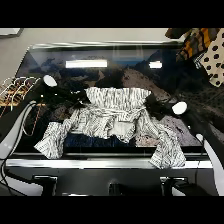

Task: Fold the clothes and pants, and hang the long-sleeved shirts on hangers.

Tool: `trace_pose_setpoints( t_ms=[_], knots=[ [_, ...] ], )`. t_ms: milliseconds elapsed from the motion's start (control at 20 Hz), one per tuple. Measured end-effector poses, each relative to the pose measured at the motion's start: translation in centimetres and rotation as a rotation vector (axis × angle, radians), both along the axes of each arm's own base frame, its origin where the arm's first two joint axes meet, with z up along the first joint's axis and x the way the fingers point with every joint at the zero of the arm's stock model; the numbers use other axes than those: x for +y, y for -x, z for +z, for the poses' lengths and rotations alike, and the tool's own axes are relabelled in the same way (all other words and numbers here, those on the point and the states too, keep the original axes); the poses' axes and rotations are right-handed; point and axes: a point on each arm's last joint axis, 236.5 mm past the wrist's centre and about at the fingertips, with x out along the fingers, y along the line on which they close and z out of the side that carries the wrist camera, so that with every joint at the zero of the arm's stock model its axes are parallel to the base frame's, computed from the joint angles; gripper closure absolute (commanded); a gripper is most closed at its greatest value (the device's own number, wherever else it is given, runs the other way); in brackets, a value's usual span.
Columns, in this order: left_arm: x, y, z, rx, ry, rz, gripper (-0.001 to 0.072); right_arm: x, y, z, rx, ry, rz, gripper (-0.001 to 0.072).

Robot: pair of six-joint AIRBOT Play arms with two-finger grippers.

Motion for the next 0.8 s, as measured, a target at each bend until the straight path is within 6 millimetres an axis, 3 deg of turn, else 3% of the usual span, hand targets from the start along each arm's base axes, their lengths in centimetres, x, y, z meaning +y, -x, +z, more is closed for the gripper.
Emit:
trace_pose_setpoints(
  t_ms=[50,200,300,350,500,800],
  knots=[
    [1.0,-0.3,1.2,-0.04,-0.019,-0.005,0.0094,-0.4,0.4,1.4,-0.042,0.051,0.04,0.0381],
    [4.2,0.2,4.3,-0.148,-0.133,-0.038,0.0094,-0.6,3.6,4.8,-0.108,0.178,0.187,0.0376],
    [5.7,1.8,5.6,-0.194,-0.194,-0.059,0.0093,0.9,6.5,5.7,-0.112,0.249,0.32,0.0284],
    [6.0,2.7,5.6,-0.207,-0.214,-0.066,0.0093,1.9,7.8,5.7,-0.106,0.281,0.386,0.0278],
    [5.7,5.5,4.9,-0.228,-0.237,-0.081,0.0094,4.5,10.9,4.1,-0.061,0.383,0.538,0.0278],
    [2.7,9.6,2.5,-0.238,-0.248,-0.142,0.0094,6.5,11.3,-0.9,0.03,0.496,0.624,0.0279]
  ],
)
